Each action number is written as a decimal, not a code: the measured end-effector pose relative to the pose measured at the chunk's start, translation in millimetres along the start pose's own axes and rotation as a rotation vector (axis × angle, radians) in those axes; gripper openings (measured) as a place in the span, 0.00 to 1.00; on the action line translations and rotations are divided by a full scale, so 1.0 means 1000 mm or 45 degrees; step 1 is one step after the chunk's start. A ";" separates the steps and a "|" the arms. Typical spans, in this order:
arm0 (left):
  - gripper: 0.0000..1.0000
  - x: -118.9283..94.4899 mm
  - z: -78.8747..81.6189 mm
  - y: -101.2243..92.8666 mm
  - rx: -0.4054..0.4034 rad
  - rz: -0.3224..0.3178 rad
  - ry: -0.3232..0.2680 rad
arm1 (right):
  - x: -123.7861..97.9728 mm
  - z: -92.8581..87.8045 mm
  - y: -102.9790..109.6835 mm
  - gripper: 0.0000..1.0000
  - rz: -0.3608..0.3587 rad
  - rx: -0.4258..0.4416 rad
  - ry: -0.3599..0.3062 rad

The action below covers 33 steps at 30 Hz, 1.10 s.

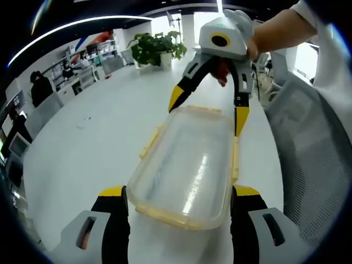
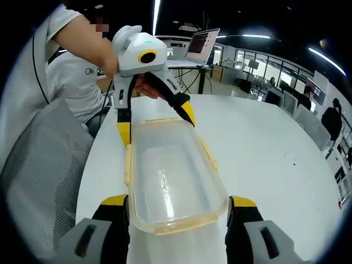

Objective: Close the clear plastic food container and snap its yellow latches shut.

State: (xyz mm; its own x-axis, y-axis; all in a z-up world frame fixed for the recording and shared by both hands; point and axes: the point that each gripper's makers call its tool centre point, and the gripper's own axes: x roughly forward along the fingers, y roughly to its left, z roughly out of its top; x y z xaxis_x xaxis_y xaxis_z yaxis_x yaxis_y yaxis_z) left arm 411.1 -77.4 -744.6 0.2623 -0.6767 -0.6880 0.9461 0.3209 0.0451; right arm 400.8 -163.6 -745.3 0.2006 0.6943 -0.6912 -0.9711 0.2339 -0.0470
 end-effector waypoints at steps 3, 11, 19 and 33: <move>0.74 0.003 0.002 0.009 -0.006 0.005 -0.004 | 0.001 0.001 -0.009 0.71 0.002 0.004 0.000; 0.74 0.009 0.006 0.035 -0.012 0.012 -0.003 | 0.008 0.005 -0.035 0.71 0.005 0.000 -0.020; 0.74 0.014 0.010 0.052 -0.010 0.014 0.003 | 0.011 0.008 -0.053 0.71 0.007 -0.002 -0.029; 0.74 0.019 0.015 0.069 -0.014 0.018 -0.007 | 0.015 0.010 -0.072 0.72 -0.012 -0.005 -0.031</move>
State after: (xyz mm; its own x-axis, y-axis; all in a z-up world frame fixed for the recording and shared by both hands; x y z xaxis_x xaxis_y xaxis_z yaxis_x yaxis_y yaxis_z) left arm 483.9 -78.3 -744.3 0.2768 -0.6756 -0.6834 0.9401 0.3376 0.0470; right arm 475.1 -163.3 -744.9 0.2128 0.7083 -0.6731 -0.9697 0.2377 -0.0563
